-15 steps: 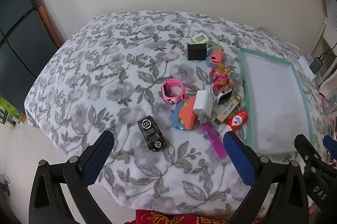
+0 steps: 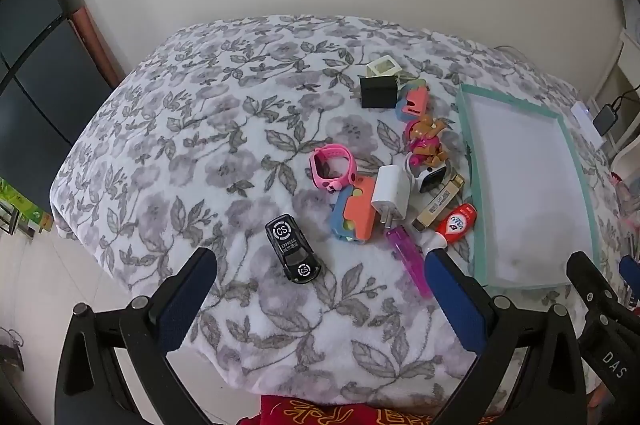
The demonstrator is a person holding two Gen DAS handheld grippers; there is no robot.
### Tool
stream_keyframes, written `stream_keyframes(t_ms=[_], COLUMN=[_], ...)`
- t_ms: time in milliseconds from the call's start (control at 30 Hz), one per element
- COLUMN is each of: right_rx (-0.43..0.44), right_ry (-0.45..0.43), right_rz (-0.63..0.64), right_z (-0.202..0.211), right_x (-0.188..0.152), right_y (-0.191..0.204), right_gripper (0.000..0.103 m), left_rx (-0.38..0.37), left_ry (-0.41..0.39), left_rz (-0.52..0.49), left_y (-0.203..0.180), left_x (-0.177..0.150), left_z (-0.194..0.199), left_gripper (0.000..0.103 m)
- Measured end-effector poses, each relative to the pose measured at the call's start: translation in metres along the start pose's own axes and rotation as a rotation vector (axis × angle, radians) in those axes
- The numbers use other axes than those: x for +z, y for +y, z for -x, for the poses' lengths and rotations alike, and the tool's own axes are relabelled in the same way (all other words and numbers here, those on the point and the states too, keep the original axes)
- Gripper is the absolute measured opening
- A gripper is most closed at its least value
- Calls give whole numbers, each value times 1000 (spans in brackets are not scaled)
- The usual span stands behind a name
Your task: Organize rigid objects
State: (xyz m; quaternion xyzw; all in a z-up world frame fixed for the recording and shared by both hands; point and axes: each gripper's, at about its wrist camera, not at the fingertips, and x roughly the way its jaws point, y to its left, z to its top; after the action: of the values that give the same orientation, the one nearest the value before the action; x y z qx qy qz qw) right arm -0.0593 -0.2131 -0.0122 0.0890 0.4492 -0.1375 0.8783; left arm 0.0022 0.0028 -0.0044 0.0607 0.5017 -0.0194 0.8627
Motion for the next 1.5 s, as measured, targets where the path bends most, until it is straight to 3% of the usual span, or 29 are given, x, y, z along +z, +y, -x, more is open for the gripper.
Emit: stream_keyframes(t_ms=[1500], right_rx=[-1], right_ry=[4], right_rz=[-16], right_z=[-2], right_x=[-1], right_y=[1], right_gripper=[103], left_rx=[7], left_ry=[18], left_rz=[17], left_y=[2], left_x=[-1], left_z=[-5], left_gripper=[103])
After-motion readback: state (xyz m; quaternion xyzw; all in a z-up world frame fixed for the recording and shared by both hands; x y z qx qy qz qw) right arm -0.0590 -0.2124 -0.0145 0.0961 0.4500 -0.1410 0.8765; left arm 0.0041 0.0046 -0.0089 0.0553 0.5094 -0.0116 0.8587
